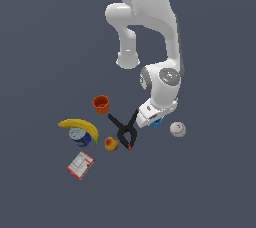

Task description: Pick up a designated object from a clutter of objects.

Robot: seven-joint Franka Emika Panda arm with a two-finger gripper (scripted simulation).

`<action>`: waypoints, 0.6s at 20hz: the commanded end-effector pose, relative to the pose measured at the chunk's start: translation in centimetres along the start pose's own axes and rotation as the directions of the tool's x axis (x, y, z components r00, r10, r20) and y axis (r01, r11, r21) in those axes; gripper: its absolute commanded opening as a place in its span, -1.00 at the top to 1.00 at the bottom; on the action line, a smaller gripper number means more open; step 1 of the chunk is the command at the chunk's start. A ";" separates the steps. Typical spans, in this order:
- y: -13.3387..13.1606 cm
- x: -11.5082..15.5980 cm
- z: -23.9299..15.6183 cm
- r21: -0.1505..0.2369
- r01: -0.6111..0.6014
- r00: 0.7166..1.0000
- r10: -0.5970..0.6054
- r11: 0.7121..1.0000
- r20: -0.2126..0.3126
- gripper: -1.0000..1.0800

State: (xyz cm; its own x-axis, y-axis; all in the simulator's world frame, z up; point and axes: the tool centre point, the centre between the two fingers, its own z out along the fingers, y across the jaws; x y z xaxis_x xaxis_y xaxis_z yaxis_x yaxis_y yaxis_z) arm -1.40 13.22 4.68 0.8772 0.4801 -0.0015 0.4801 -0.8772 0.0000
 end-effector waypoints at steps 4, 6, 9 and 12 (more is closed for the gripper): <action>-0.3 0.4 -2.3 -0.001 0.001 1.000 -0.001 1.000 -0.002 1.00; -0.5 0.5 -3.6 -0.001 0.001 1.000 -0.001 1.000 -0.002 1.00; -0.9 0.8 -6.0 -0.001 0.001 1.000 -0.001 1.000 -0.002 1.00; -1.4 1.2 -8.8 -0.001 0.001 1.000 -0.001 1.000 -0.002 1.00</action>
State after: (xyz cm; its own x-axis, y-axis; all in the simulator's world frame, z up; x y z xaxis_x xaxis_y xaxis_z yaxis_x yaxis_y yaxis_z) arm -1.06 14.69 11.96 0.8768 0.4809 -0.0014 0.4809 -0.8768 0.0002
